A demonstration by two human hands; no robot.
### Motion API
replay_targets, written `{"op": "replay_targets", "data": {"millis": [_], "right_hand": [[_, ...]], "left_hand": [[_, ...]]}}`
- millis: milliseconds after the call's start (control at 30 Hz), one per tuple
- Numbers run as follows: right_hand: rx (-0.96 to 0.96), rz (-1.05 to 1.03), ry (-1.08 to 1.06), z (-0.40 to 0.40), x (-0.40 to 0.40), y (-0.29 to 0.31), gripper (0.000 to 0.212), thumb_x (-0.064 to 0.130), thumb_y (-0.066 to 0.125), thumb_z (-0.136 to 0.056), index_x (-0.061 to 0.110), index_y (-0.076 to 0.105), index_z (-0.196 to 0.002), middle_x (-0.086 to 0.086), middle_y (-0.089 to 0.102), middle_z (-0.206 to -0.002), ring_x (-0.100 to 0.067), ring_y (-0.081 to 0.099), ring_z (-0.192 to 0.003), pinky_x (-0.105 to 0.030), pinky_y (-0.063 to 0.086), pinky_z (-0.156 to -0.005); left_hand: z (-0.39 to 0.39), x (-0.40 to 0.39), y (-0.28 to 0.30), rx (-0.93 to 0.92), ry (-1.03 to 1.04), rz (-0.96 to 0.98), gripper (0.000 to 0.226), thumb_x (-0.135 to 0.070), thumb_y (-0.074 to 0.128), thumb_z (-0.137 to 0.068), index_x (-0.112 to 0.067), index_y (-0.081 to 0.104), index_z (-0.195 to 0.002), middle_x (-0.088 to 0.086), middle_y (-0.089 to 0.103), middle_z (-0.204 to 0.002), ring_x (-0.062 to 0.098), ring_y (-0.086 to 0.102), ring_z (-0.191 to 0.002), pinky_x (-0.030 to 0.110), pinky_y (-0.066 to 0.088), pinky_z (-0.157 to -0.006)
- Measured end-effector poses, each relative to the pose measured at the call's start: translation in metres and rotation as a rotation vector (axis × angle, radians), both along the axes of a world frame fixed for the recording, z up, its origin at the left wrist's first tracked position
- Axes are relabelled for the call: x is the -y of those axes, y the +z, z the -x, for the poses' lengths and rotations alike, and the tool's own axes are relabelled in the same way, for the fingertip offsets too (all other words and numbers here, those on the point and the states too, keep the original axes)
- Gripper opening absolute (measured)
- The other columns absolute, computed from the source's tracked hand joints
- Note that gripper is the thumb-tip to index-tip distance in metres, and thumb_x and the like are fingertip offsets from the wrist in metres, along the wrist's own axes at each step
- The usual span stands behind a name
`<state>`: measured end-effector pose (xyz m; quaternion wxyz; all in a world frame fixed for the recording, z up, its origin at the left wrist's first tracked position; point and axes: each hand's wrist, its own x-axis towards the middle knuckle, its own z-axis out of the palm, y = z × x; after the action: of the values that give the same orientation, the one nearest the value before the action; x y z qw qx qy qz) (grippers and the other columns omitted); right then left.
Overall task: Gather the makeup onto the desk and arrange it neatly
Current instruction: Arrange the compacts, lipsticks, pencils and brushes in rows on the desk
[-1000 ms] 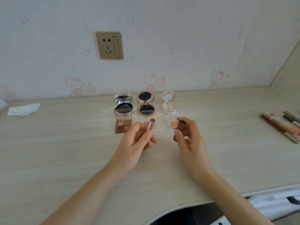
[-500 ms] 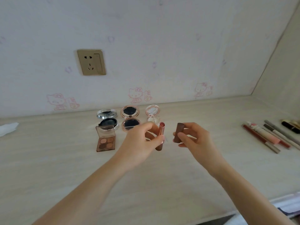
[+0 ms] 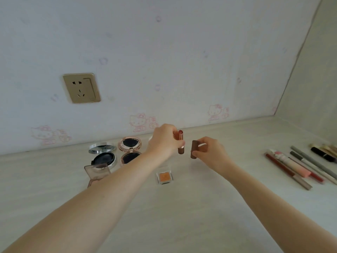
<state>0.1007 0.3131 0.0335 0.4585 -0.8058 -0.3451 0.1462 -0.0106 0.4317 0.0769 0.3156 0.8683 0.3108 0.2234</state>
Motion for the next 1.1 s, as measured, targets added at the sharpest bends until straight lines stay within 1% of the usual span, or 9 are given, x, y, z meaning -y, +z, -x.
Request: {"op": "replay_targets", "data": {"millis": [100,233,300,400,533,700,833,1000,1100], "right_hand": [[0.004,0.015,0.004,-0.009,-0.012,-0.007,0.022,0.011,0.068,-0.078,0.022,0.059,-0.095,0.005,0.071,-0.079,-0.013,0.063,-0.080,-0.020,0.038,-0.054],[0.053,0.012,0.022,-0.017,-0.026,-0.012,0.021,0.013,0.071,-0.073,0.024,0.061,-0.088,0.009,0.067,-0.087,-0.011,0.062,-0.084,-0.015,0.042,-0.062],[0.075,0.015,0.030,-0.020,-0.031,-0.016,0.020,0.013,0.071,-0.072,0.026,0.062,-0.085,0.012,0.067,-0.086,-0.009,0.061,-0.083,-0.014,0.041,-0.061],[0.094,0.016,0.029,-0.024,-0.036,-0.021,0.020,0.016,0.072,-0.071,0.028,0.062,-0.083,0.016,0.066,-0.080,-0.005,0.059,-0.080,-0.013,0.038,-0.060],[0.099,0.026,0.036,-0.028,-0.046,-0.020,0.024,0.015,0.073,-0.071,0.032,0.059,-0.082,0.019,0.063,-0.075,-0.004,0.058,-0.079,-0.011,0.036,-0.059],[0.128,0.070,0.037,-0.033,-0.057,-0.022,0.024,0.013,0.072,-0.072,0.028,0.059,-0.085,0.013,0.062,-0.079,-0.007,0.058,-0.079,-0.011,0.036,-0.058],[0.139,0.095,0.029,-0.034,-0.065,-0.025,0.019,0.013,0.067,-0.074,0.025,0.058,-0.086,0.013,0.060,-0.077,-0.009,0.056,-0.077,-0.020,0.038,-0.062],[0.156,0.090,0.012,-0.034,-0.070,-0.029,0.013,0.018,0.064,-0.077,0.025,0.058,-0.086,0.013,0.061,-0.078,-0.009,0.056,-0.077,-0.023,0.039,-0.067],[0.155,0.090,0.019,-0.036,-0.070,-0.031,0.014,0.018,0.064,-0.077,0.025,0.058,-0.089,0.013,0.062,-0.081,-0.009,0.057,-0.080,-0.022,0.040,-0.069]], "left_hand": [[-0.014,-0.005,-0.008,-0.083,0.020,-0.035,0.012,-0.014,0.074,-0.072,-0.012,0.066,-0.080,0.007,0.070,-0.082,0.026,0.067,-0.083,0.043,0.054,-0.083],[-0.023,-0.011,-0.016,-0.112,0.039,-0.023,0.013,-0.015,0.074,-0.076,-0.010,0.065,-0.083,0.008,0.070,-0.083,0.026,0.070,-0.069,0.041,0.058,-0.072],[-0.026,-0.013,-0.019,-0.132,0.052,-0.032,0.012,-0.016,0.074,-0.078,-0.012,0.064,-0.083,0.006,0.071,-0.082,0.020,0.070,-0.058,0.033,0.058,-0.065],[-0.030,-0.016,-0.025,-0.132,0.073,-0.040,0.009,-0.015,0.072,-0.080,-0.014,0.063,-0.083,0.002,0.071,-0.081,0.013,0.068,-0.052,0.016,0.041,-0.047],[-0.037,-0.021,-0.031,-0.131,0.109,-0.105,0.004,-0.013,0.066,-0.081,-0.013,0.062,-0.081,0.002,0.070,-0.078,0.016,0.068,-0.060,0.017,0.031,-0.046],[-0.042,-0.023,-0.036,-0.110,0.163,-0.121,0.008,-0.008,0.061,-0.079,-0.012,0.055,-0.075,0.005,0.066,-0.074,0.022,0.067,-0.060,0.032,0.052,-0.058],[-0.045,-0.026,-0.037,-0.105,0.203,-0.152,0.019,-0.006,0.058,-0.079,-0.016,0.046,-0.068,0.004,0.061,-0.073,0.021,0.064,-0.060,0.029,0.044,-0.052],[-0.048,-0.028,-0.037,-0.063,0.204,-0.083,0.009,-0.003,0.060,-0.078,-0.010,0.054,-0.079,0.007,0.061,-0.079,0.026,0.065,-0.065,0.038,0.057,-0.058],[-0.048,-0.027,-0.037,-0.057,0.208,-0.081,0.009,-0.006,0.062,-0.079,-0.011,0.054,-0.077,0.006,0.060,-0.077,0.025,0.064,-0.064,0.035,0.053,-0.053]]}}
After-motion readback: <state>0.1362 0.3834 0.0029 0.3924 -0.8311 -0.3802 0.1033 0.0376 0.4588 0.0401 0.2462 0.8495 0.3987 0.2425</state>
